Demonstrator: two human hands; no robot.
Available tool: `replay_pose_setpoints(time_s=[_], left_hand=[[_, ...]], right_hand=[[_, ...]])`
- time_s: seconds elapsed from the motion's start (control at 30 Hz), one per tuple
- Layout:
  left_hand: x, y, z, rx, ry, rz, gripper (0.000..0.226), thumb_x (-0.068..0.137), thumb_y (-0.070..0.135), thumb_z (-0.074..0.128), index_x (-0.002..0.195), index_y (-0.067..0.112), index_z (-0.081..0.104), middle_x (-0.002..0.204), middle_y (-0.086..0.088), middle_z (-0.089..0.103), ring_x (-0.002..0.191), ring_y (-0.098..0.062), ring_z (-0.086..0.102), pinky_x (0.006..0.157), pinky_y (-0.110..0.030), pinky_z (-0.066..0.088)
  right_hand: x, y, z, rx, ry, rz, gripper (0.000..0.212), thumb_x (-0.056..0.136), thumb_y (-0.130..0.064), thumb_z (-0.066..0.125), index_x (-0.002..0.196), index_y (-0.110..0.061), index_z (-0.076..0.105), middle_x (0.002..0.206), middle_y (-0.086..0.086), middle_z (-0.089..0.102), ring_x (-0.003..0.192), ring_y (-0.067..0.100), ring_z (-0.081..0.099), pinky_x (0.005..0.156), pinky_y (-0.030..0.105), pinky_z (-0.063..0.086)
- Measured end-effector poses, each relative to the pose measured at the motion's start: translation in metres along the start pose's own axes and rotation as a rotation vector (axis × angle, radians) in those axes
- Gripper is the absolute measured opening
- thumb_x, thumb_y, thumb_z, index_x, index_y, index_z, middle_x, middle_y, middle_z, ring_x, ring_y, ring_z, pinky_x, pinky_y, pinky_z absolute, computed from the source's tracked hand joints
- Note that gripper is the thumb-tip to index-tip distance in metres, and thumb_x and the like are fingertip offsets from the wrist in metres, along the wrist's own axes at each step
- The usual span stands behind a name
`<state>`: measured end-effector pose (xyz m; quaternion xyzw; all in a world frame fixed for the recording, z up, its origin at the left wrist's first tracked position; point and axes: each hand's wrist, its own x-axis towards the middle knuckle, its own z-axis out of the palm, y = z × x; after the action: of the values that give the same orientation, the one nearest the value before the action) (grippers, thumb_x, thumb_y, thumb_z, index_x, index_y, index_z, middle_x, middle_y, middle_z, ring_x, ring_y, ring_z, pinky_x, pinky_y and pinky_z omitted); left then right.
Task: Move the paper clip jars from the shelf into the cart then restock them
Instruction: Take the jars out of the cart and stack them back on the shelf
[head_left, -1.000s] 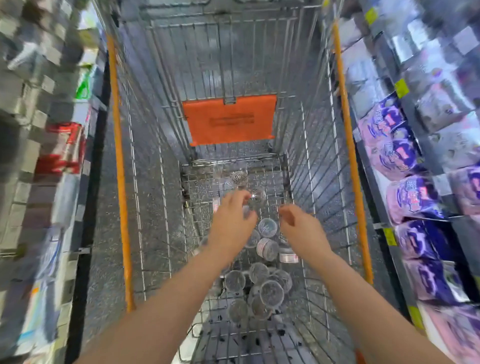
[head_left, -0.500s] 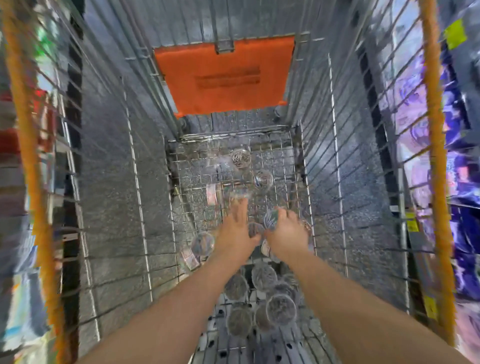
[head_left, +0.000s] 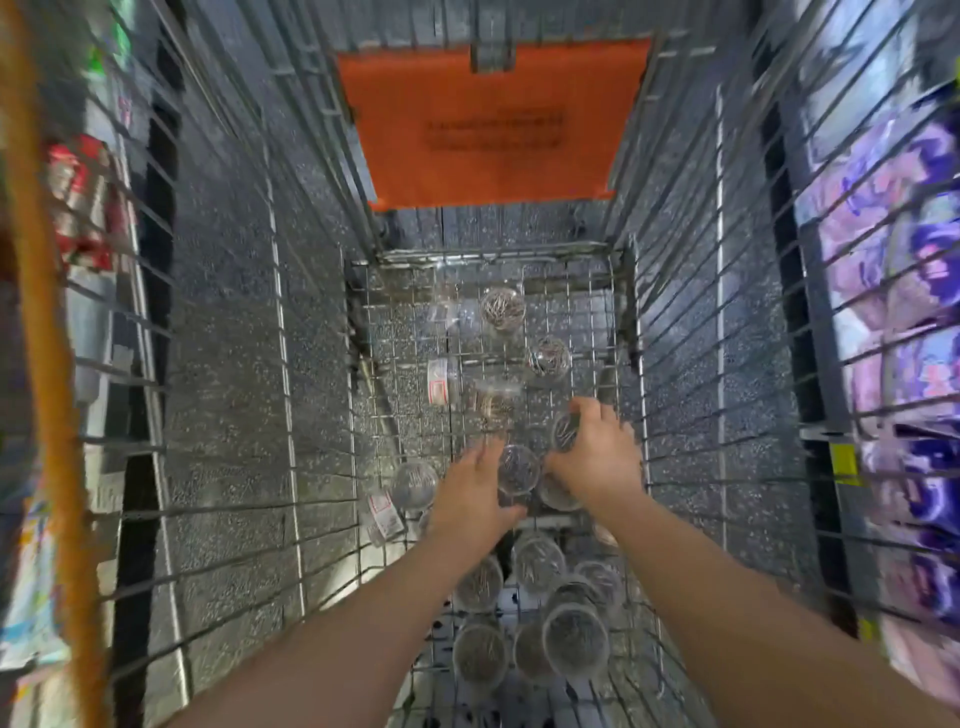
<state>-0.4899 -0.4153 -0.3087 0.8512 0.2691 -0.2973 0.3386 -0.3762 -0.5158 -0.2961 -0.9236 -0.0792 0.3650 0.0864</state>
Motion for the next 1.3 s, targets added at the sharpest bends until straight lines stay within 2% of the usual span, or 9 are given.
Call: replay_pose_setpoints(time_s=[0.23, 0.37, 0.53, 0.7, 0.83, 1.0, 1.07, 1.17, 1.3], left_hand=[[-0.043, 0.043, -0.052, -0.025, -0.029, -0.002, 0.038, 0.089, 0.018, 0.058, 0.126, 0.021, 0.049, 0.110, -0.001, 0.062, 0.085, -0.012, 0.057, 0.072, -0.021, 0.047], [-0.079, 0.081, -0.112, -0.036, 0.089, 0.168, 0.046, 0.085, 0.023, 0.065, 0.127, 0.022, 0.045, 0.114, 0.002, 0.062, 0.088, -0.011, 0.057, 0.065, -0.010, 0.041], [-0.141, 0.117, -0.165, -0.232, 0.184, 0.352, 0.081, 0.061, 0.039, 0.076, 0.129, 0.044, 0.032, 0.115, 0.018, 0.056, 0.107, -0.011, 0.058, 0.092, -0.024, 0.047], [-0.200, 0.137, -0.192, -0.446, 0.394, 0.363, 0.071, 0.051, 0.030, 0.079, 0.111, 0.052, 0.048, 0.108, 0.011, 0.064, 0.099, -0.013, 0.064, 0.084, -0.044, 0.054], [-0.269, 0.145, -0.214, -0.388, 0.603, 0.393, 0.063, 0.065, 0.024, 0.077, 0.118, 0.036, 0.047, 0.104, 0.015, 0.062, 0.094, -0.001, 0.060, 0.077, -0.008, 0.043], [-0.360, 0.125, -0.226, -0.444, 0.877, 0.338, 0.047, 0.060, 0.036, 0.071, 0.103, 0.038, 0.052, 0.095, 0.018, 0.063, 0.091, -0.001, 0.060, 0.078, -0.016, 0.047], [-0.402, 0.106, -0.232, -0.491, 0.991, 0.291, 0.043, 0.061, 0.036, 0.071, 0.101, 0.043, 0.056, 0.095, 0.022, 0.066, 0.089, 0.006, 0.060, 0.080, -0.019, 0.049], [-0.466, 0.070, -0.240, -0.536, 1.158, 0.225, 0.045, 0.066, 0.025, 0.081, 0.092, 0.048, 0.052, 0.086, 0.031, 0.063, 0.085, 0.016, 0.057, 0.070, -0.006, 0.043], [-0.558, 0.019, -0.240, -0.468, 1.342, 0.108, 0.043, 0.061, 0.040, 0.078, 0.091, 0.047, 0.049, 0.086, 0.029, 0.059, 0.082, 0.012, 0.057, 0.076, -0.009, 0.045]], right_hand=[[-0.076, -0.028, -0.074, 0.226, 0.020, -0.146, 0.057, 0.074, -0.031, 0.071, 0.123, -0.028, 0.041, 0.109, 0.000, 0.039, 0.094, 0.019, 0.048, 0.084, 0.032, 0.045], [-0.121, -0.046, -0.126, 0.189, 0.030, -0.319, 0.062, 0.073, -0.030, 0.068, 0.128, -0.028, 0.040, 0.118, 0.000, 0.046, 0.100, 0.018, 0.053, 0.087, 0.030, 0.046], [-0.183, -0.062, -0.189, 0.138, 0.122, -0.501, 0.072, 0.071, -0.041, 0.067, 0.134, -0.027, 0.035, 0.124, -0.003, 0.047, 0.113, 0.019, 0.050, 0.086, 0.027, 0.040], [-0.242, -0.073, -0.236, 0.107, 0.230, -0.749, 0.061, 0.076, -0.035, 0.064, 0.130, -0.027, 0.037, 0.122, -0.005, 0.048, 0.107, 0.015, 0.054, 0.080, 0.023, 0.040], [-0.287, -0.087, -0.259, 0.061, 0.256, -0.938, 0.067, 0.074, -0.041, 0.066, 0.132, -0.029, 0.036, 0.124, -0.006, 0.050, 0.110, 0.013, 0.053, 0.086, 0.023, 0.042], [-0.358, -0.118, -0.264, 0.065, 0.232, -1.216, 0.064, 0.075, -0.049, 0.067, 0.129, -0.035, 0.036, 0.116, -0.014, 0.053, 0.093, 0.003, 0.054, 0.070, 0.012, 0.039], [-0.393, -0.136, -0.260, 0.082, 0.192, -1.326, 0.064, 0.078, -0.054, 0.064, 0.131, -0.039, 0.032, 0.116, -0.020, 0.048, 0.089, -0.002, 0.052, 0.070, 0.014, 0.038], [-0.445, -0.169, -0.245, 0.143, 0.067, -1.521, 0.053, 0.079, -0.057, 0.061, 0.123, -0.045, 0.034, 0.113, -0.028, 0.052, 0.090, -0.009, 0.056, 0.071, 0.011, 0.042], [-0.518, -0.216, -0.207, 0.179, -0.061, -1.726, 0.040, 0.079, -0.051, 0.063, 0.111, -0.051, 0.040, 0.106, -0.028, 0.058, 0.093, -0.009, 0.058, 0.079, 0.015, 0.048]])
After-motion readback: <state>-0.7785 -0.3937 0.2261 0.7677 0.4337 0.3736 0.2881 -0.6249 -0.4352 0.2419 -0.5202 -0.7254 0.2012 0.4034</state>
